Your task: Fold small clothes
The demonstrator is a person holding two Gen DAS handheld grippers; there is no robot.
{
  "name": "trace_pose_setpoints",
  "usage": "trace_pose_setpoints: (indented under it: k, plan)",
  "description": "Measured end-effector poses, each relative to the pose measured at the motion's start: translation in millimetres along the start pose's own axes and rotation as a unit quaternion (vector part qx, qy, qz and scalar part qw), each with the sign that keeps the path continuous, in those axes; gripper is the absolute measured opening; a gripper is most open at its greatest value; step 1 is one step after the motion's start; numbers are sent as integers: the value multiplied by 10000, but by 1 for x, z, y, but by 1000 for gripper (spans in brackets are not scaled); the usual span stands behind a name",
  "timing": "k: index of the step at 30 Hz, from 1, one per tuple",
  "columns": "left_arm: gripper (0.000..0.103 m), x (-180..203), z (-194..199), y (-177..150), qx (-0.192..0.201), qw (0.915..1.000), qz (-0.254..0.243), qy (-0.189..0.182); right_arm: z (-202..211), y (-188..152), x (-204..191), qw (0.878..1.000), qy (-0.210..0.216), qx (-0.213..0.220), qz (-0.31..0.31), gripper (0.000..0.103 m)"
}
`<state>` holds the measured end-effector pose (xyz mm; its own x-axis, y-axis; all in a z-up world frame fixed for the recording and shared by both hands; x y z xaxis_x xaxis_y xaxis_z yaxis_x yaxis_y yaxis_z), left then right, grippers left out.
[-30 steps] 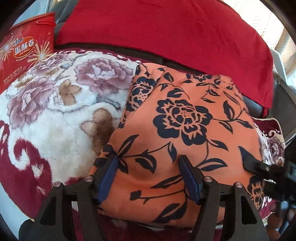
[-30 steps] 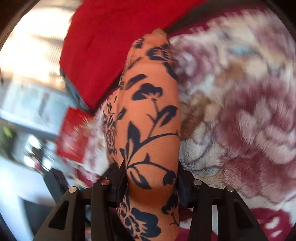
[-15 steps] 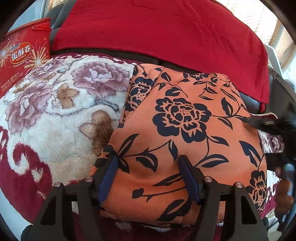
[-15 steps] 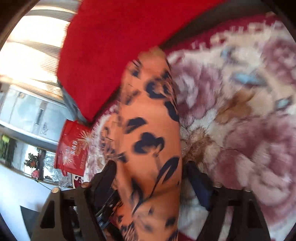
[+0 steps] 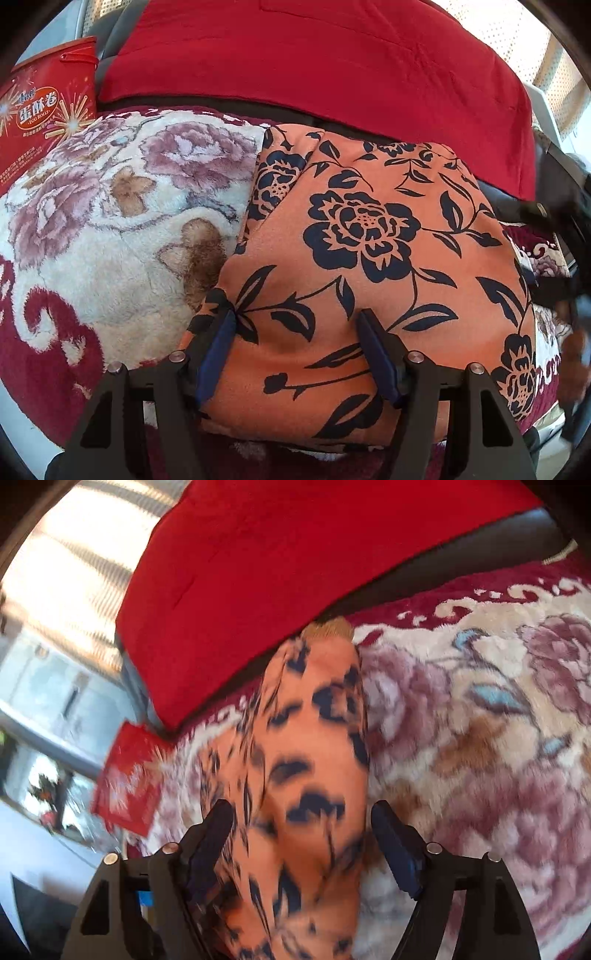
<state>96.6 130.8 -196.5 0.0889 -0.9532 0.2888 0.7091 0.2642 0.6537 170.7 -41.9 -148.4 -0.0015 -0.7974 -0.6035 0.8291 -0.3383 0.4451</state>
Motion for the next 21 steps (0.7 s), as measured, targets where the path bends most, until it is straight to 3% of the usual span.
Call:
trace_pose_setpoints:
  k: [2,3,4,6,8,9,10,11,14,19,20,21]
  plan:
    - [69,0,0,0,3,10000,-4,10,-23,12,10,9996,-148,-244,-91,75]
    - [69,0,0,0,-4,10000,-4,10,-32,12,11,9990,-235,-374,-85,50]
    - [69,0,0,0,-20,10000,-2,5,-35,12,4,9985,-317,-434,64,47]
    - [69,-2,0,0,-27,10000,4,-22,-23,11,-31,9908,-736,-138,1126,40]
    - [69,-2,-1,-1,2,10000,-19,10,-18,3,-56,9779,-983,123,1840,40]
    - [69,-1,-2,-1,14,10000,-38,25,-23,2,-52,9757,-1106,118,1887,40]
    - [69,0,-1,-2,19,10000,-71,40,-29,2,-39,9787,-1214,25,1658,43]
    - [69,1,-1,-1,8,10000,-91,36,-37,4,-27,9871,-1127,-100,1137,54]
    - [69,-1,0,-2,-17,10000,-58,-45,-33,2,-16,9991,-326,-180,205,79]
    - [69,0,-1,-2,-5,9999,-105,10,-50,31,-9,9996,-174,-195,-109,79]
    - [69,0,-1,-2,-20,9999,-105,6,-58,36,-7,9990,-363,-240,-101,57]
    - [69,0,-1,-2,-34,9999,-110,-12,-58,39,-7,9984,-497,-267,-42,42]
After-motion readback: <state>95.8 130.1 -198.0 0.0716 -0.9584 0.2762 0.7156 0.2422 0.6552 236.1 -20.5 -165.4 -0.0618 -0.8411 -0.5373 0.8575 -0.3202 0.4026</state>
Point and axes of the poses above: each gripper's, at about its wrist camera, not at the fingertips, and z roughly against the way its jaws point, x to its right, y to its top, the point moved 5 cm from there along -z, roughly the way its jaws point, and after that the axes turned 6 degrees about x, right-handed, at the moved point
